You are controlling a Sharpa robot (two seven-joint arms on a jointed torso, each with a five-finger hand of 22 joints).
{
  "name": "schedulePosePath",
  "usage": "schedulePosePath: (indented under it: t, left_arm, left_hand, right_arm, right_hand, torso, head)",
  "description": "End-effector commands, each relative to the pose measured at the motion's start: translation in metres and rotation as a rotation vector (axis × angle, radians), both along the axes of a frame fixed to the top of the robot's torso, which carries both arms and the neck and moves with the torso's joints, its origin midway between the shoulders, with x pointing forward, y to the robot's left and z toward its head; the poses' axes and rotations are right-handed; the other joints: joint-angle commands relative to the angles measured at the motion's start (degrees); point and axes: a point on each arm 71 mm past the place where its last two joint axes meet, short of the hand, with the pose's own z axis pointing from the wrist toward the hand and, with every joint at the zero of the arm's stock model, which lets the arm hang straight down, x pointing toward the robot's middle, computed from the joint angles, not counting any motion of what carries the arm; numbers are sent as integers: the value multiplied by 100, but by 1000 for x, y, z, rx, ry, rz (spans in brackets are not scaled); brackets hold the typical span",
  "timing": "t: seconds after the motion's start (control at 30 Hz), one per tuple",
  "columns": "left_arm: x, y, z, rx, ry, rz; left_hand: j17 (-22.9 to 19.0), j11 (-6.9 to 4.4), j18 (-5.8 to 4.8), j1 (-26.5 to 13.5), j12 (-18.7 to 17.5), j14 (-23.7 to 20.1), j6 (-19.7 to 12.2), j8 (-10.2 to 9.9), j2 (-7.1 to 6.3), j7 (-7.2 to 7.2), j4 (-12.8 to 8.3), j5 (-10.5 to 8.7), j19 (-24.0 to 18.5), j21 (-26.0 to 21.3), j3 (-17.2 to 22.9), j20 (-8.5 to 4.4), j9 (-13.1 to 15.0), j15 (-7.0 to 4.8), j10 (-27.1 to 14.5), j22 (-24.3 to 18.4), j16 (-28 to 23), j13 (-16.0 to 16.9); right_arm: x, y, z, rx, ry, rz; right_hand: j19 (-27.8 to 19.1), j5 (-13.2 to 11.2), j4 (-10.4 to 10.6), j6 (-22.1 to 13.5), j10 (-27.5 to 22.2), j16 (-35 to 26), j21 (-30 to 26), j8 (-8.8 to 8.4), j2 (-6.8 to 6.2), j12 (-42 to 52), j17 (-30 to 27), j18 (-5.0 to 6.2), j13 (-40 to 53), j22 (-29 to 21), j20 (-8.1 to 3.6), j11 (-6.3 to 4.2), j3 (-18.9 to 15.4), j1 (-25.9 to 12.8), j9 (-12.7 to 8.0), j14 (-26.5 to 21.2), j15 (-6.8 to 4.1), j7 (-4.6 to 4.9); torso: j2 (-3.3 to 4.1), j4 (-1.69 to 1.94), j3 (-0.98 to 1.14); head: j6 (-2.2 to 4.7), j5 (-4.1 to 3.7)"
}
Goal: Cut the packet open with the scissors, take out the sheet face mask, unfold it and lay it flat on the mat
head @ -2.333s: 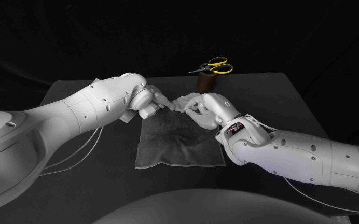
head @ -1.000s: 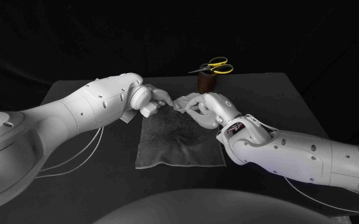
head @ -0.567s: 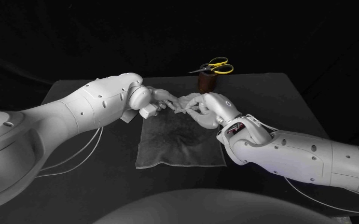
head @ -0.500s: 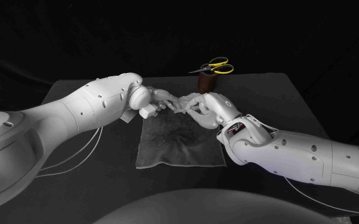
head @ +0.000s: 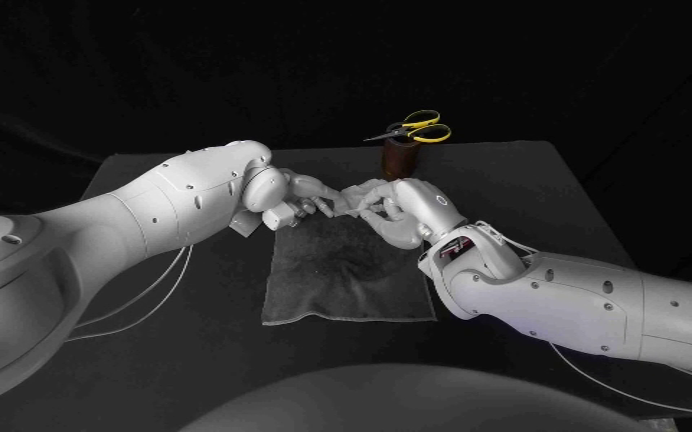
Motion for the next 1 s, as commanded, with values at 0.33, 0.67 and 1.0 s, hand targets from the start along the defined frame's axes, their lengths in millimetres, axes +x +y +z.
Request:
schedulePosePath:
  t: [0.33,0.67,1.0]
  left_arm:
    - [-2,-4,-1,17,13,-59]
    - [-5,-17,-3,-76,55,-17]
    - [-4,-22,-2,-131,72,40]
  left_hand:
    - [1063,5,-98,-21,-4,468,24,-86,77,20,116,-41,-28,-24,-426,9,-21,34,-59,427,13,20]
    - [1103,15,-104,-762,27,481,12,-225,485,36,135,-68,-13,-8,-1051,14,-121,42,-2,450,28,100]
    - [1114,36,-103,-759,-23,484,-12,-301,733,59,117,-63,-18,-12,-1141,29,-181,59,-40,446,33,32]
  right_arm:
    - [5,1,16,20,-52,5]
    - [8,1,16,8,-40,5]
    - [9,1,16,6,-39,5]
  right_hand:
    - [57,16,-6,35,526,21,37,116,26,36,1495,104,1231,726,0,-40,30,22,155,599,-27,-7]
    - [54,16,-6,35,525,19,28,117,25,33,1491,106,1228,724,0,-40,32,22,156,598,-27,-7]
    - [54,16,-6,35,525,19,28,117,25,33,1491,106,1228,724,0,-40,32,22,156,598,-27,-7]
  torso:
    - [4,-6,-1]
    - [-1,-3,1]
    - [0,-4,6]
  head:
    - [0,-2]
    - [0,7]
    - [0,-6]
